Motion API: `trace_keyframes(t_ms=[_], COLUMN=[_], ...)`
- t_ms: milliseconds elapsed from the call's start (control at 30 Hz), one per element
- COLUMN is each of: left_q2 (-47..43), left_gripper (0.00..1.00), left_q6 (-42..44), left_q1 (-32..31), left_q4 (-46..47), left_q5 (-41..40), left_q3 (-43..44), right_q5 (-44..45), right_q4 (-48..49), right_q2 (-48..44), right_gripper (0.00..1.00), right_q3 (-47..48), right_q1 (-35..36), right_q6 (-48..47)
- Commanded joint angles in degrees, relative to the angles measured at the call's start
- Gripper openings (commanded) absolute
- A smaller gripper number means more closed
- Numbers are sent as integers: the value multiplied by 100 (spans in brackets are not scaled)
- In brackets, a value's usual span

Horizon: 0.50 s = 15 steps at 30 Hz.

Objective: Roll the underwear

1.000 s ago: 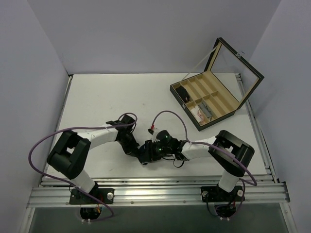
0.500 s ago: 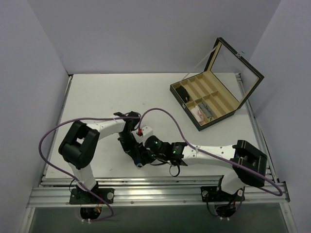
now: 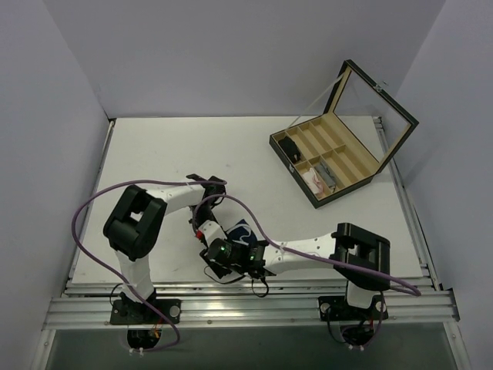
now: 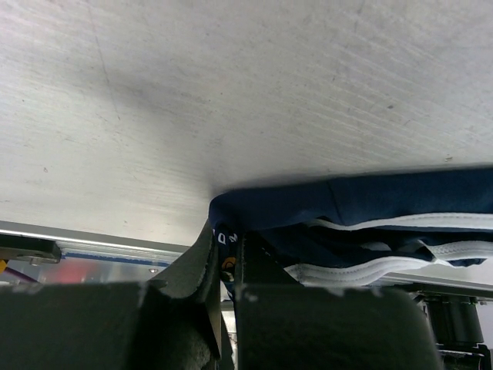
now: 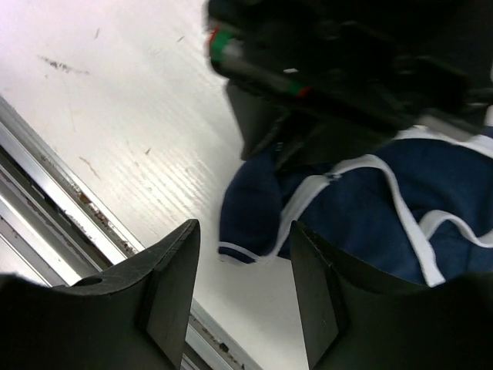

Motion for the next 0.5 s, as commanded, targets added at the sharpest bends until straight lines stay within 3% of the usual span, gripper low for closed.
trace_keyframes(t_ms=[0,467], left_q2=[185,265], left_gripper=[2,2], left_q6=[59,-38], left_q1=[-69,-219], left_q4=[-263,-237], left_q5=[-178,-143], left_q3=[113,105], right_q5=[385,623], right_q4=[3,-146], right_q2=[128,611], right_gripper=[45,41], right_q3=[282,616], right_q1=[107,177], right_q6=[-105,-140])
